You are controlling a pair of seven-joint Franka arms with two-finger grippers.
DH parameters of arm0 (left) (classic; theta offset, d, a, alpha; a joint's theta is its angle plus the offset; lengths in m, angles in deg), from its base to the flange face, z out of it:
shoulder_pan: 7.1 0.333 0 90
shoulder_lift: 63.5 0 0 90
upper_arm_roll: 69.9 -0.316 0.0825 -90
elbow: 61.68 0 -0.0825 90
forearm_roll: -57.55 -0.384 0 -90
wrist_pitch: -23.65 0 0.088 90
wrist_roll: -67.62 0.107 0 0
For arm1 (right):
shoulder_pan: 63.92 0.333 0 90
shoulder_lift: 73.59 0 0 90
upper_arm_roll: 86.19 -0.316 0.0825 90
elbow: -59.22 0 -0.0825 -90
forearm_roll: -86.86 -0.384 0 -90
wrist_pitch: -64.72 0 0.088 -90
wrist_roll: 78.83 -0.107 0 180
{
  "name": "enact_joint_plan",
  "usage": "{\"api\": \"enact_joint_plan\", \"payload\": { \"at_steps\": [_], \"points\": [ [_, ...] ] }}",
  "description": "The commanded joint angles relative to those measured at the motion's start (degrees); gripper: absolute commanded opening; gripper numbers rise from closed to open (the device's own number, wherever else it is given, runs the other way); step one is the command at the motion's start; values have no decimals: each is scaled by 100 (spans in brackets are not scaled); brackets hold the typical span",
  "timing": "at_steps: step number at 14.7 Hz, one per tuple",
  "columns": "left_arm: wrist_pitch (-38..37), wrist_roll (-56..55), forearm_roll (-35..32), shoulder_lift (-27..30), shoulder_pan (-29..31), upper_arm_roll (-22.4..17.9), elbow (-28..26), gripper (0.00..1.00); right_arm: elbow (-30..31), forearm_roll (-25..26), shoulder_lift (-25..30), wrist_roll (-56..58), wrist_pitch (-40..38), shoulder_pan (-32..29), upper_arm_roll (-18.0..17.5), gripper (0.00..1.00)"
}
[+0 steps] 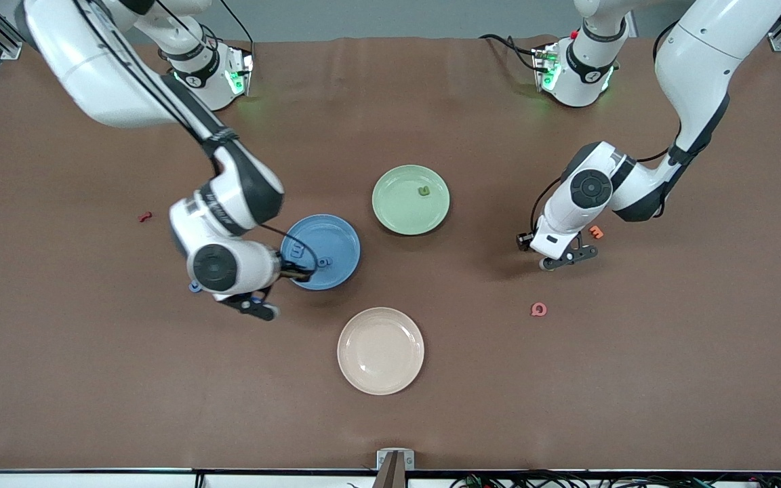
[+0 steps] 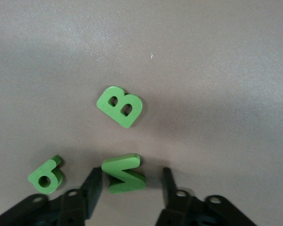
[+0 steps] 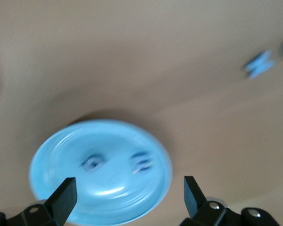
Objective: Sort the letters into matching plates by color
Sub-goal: 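Drop the blue E on the blue plate while the left gripper grasps V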
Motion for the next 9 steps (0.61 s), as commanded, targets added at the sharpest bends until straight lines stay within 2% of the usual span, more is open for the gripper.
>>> {"api": "enact_joint_plan", "payload": {
  "at_steps": [1, 2, 3, 4, 6, 9],
  "points": [
    [175, -139, -137, -35, 62, 31, -44, 41, 725, 303, 642, 499, 332, -561, -70, 100],
    [202, -139, -137, -35, 62, 31, -44, 36, 996, 365, 800, 612, 542, -737, -70, 100],
    [202, -139, -137, -35, 62, 31, -44, 31, 1225, 488, 880, 779, 779, -921, -70, 95],
    [202, -139, -137, -26, 62, 31, -44, 27, 1428, 593, 924, 1015, 991, -1088, -70, 82],
    [202, -148, -137, -9, 53, 31, -35, 23, 1692, 629, 898, 1438, 1439, -1422, -70, 66],
    [184, -323, -128, 70, 1, 75, 26, 22, 2009, 787, 829, 1922, 2256, -1801, -44, 66]
  ]
}}
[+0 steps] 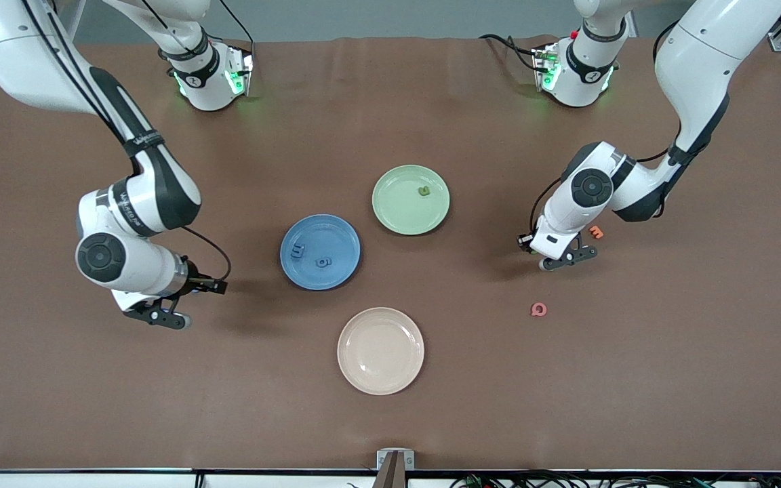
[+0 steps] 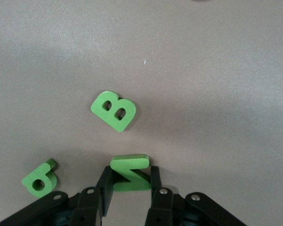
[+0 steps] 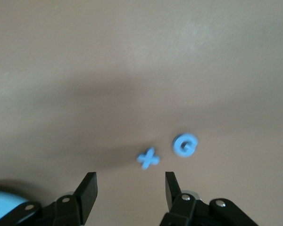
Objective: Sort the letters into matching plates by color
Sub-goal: 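Place the green V on the green plate while the right gripper grasps X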
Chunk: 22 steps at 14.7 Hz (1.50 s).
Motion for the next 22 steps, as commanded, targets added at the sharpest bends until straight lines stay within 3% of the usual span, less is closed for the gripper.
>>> {"api": "enact_joint_plan", "payload": {
  "at_steps": [1, 5, 9, 13, 16, 22],
  "points": [
    [17, -343, -128, 126, -10, 137, 41, 22, 409, 297, 62, 288, 574, -363, -76, 66],
    [-149, -825, -66, 144, -18, 620, 226, 22, 803, 377, -36, 288, 1188, -373, -76, 58],
    [-800, -1484, -22, 48, -193, 1218, 665, 22, 884, 395, -176, 288, 1444, -346, -23, 58],
    [-818, -2100, 469, 21, -1203, 1228, 964, 22, 927, 579, -299, 270, 1629, -346, 29, 59],
    [-818, -2715, 479, -145, -1871, 1219, 982, 22, 1051, 588, -387, 270, 1884, -303, 91, 60],
    [-809, -3376, 435, -330, -2707, 1166, 991, 23, 1174, 588, -379, 235, 1885, -294, 91, 60]
  ]
}}
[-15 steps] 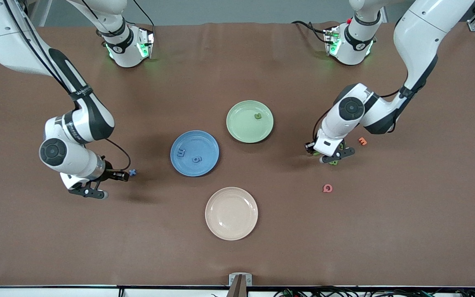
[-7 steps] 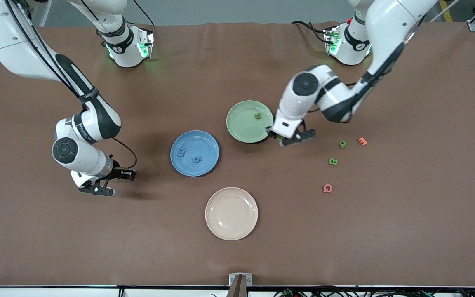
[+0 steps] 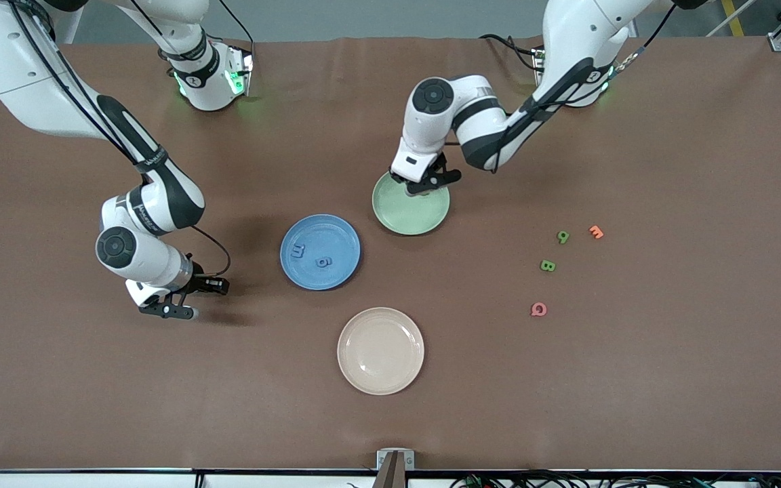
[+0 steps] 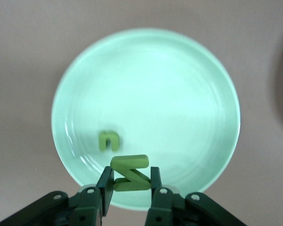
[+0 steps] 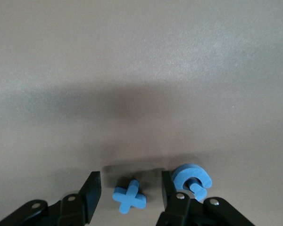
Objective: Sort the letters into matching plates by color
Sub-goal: 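Place the green V on the green plate while the right gripper grasps X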
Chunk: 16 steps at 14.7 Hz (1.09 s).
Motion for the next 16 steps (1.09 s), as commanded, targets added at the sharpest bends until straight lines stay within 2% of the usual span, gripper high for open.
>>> {"api": "enact_joint_plan", "payload": {
  "at_steps": [1, 3, 8, 9, 11, 12, 13, 14, 16],
  "points": [
    [-68, -82, 6, -95, -241, -108, 93, 23, 130, 137, 56, -102, 56, 6, 10, 60],
    [-68, -169, -3, -174, -487, -248, 75, 23, 208, 137, 56, -207, 56, 15, 2, 60],
    [-59, -178, -3, -350, -1217, -942, 207, 24, 287, 129, 83, -322, 47, 85, 1, 59],
    [-59, -178, -12, -368, -1244, -1004, 259, 24, 323, 137, 100, -322, 56, 76, 1, 55],
    [-59, -178, -12, -377, -1244, -1014, 321, 24, 323, 137, 109, -322, 30, 76, 1, 31],
    [-59, -178, -12, -359, -1236, -1014, 339, 31, 323, 137, 109, -322, 30, 76, 1, 17],
    [-59, -170, -12, -351, -1227, -1014, 356, 58, 323, 137, 118, -322, 3, 85, 1, 4],
    [-59, -135, -20, -333, -1209, -1014, 365, 90, 323, 137, 127, -313, -5, 94, 1, 0],
    [-68, -108, -12, -228, -1113, -996, 365, 95, 253, 120, 153, -322, -180, 103, -51, 0]
  ]
}}
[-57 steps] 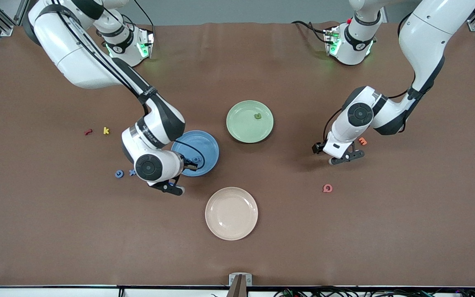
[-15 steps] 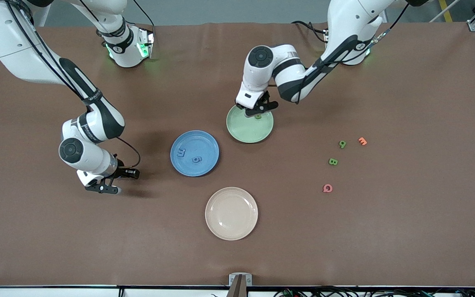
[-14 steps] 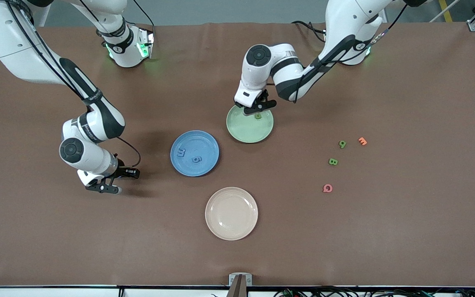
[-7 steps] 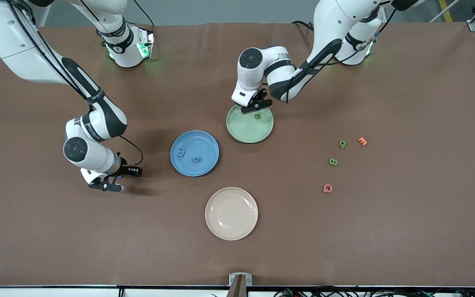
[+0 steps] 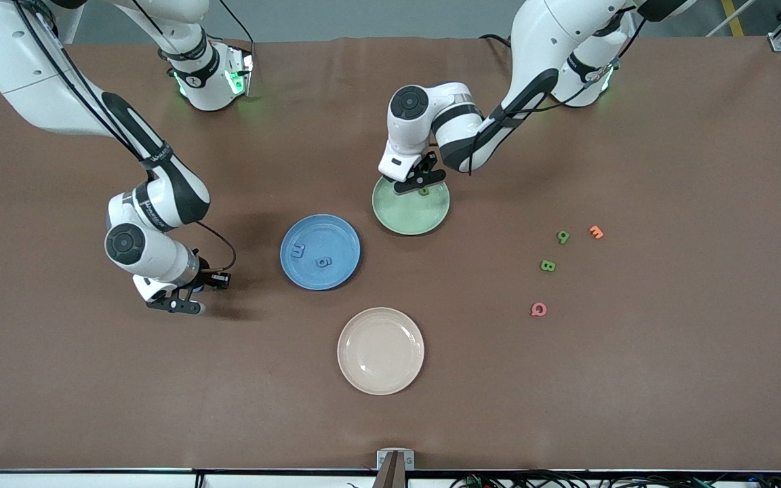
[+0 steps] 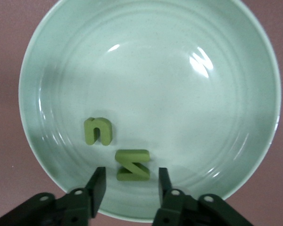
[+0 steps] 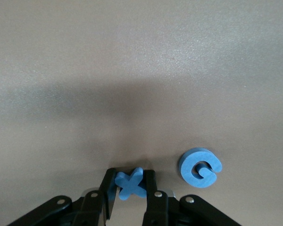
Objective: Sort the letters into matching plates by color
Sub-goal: 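Drop the blue X on the blue plate with the right gripper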
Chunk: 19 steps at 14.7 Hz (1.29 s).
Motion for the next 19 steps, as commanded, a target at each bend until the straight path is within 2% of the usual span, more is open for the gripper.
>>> {"api": "enact_joint_plan", "payload": {
  "at_steps": [1, 4, 6, 8, 9, 10, 11, 15, 18, 19],
  "points": [
    [-64, -1, 41, 206, 94, -7, 44, 95, 10, 79, 108, -322, -338, 88, -78, 0],
    [-64, 288, 76, 478, 471, 37, -8, 96, -227, 69, 161, -1584, -831, 168, -656, 0],
    [-64, 683, 225, 725, 909, 238, -166, 96, -385, 61, 143, -2463, -858, 307, -1008, 0],
    [-73, 1218, 296, 953, 1628, 650, -376, 96, -561, 43, 126, -3158, -911, 702, -1027, 0],
    [-73, 1438, 305, 1041, 2076, 905, -473, 96, -623, 43, 117, -3510, -902, 887, -1027, 4],
    [-73, 1684, 305, 1086, 2620, 1238, -587, 96, -684, 34, 108, -3748, -911, 1019, -1019, 39],
    [-82, 1930, 296, 1086, 3104, 1528, -667, 96, -685, 43, 108, -3934, -911, 1081, -1010, 99],
    [-967, 3002, 287, 1217, 4363, 2163, -756, 96, -676, 78, 117, -3560, -937, 1012, -1001, 100],
    [-1084, 3610, 235, 1306, 5014, 2392, -790, 96, -667, 104, 117, -2209, -1051, 390, -966, 99],
    [-1075, 3768, 182, 1323, 5155, 2410, -817, 96, -667, 122, 117, -1621, -1043, 127, -948, 88]
  ]
}}
